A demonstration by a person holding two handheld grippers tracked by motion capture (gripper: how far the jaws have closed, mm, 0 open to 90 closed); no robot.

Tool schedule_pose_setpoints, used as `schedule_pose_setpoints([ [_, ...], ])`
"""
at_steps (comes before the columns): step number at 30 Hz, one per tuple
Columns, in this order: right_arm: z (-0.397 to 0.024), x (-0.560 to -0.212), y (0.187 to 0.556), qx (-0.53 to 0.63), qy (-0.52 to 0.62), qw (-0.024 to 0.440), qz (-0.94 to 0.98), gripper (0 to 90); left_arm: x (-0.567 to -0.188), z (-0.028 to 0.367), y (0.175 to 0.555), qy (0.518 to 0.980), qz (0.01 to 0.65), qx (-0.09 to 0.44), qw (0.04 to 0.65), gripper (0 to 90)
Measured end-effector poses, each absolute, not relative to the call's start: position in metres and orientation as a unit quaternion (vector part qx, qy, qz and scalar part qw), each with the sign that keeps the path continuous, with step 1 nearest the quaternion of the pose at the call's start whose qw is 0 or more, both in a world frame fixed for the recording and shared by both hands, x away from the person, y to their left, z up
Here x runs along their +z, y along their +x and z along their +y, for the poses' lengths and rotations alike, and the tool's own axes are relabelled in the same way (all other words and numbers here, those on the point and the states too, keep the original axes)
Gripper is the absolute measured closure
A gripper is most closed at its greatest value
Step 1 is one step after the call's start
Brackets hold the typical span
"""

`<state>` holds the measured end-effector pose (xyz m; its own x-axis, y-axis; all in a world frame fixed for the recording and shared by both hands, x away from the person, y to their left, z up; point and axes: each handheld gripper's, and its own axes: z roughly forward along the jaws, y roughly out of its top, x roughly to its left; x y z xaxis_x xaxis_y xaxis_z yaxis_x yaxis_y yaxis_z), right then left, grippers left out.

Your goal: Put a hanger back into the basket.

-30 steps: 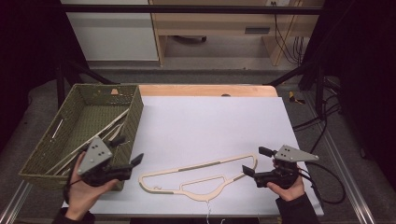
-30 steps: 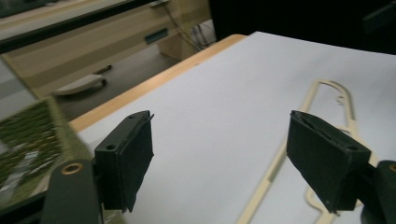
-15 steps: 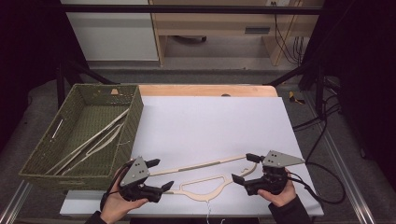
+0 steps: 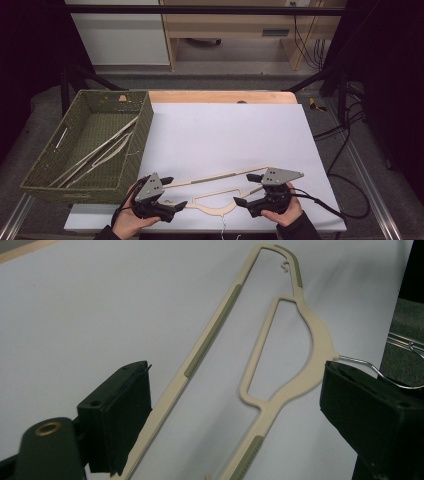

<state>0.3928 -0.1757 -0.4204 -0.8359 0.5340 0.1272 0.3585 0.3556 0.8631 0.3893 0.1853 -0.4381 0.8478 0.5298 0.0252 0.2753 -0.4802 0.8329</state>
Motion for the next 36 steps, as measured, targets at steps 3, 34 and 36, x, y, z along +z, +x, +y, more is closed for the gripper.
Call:
schedule_pose_setpoints([
  [3,-0.172,-0.424,0.393,0.492,0.272,0.083,0.823,16.0,-0.442,0.185,0.391,0.856,0.237,0.136,0.440,11.3],
  [34,-0.162,-0.435,0.391,0.471,0.259,0.066,0.841,21.9,-0.468,0.178,0.411,0.928,0.143,0.078,0.336,43.9],
  [36,-0.163,-0.435,0.391,0.471,0.259,0.066,0.840,21.8,-0.468,0.180,0.413,0.931,0.140,0.070,0.329,48.3],
])
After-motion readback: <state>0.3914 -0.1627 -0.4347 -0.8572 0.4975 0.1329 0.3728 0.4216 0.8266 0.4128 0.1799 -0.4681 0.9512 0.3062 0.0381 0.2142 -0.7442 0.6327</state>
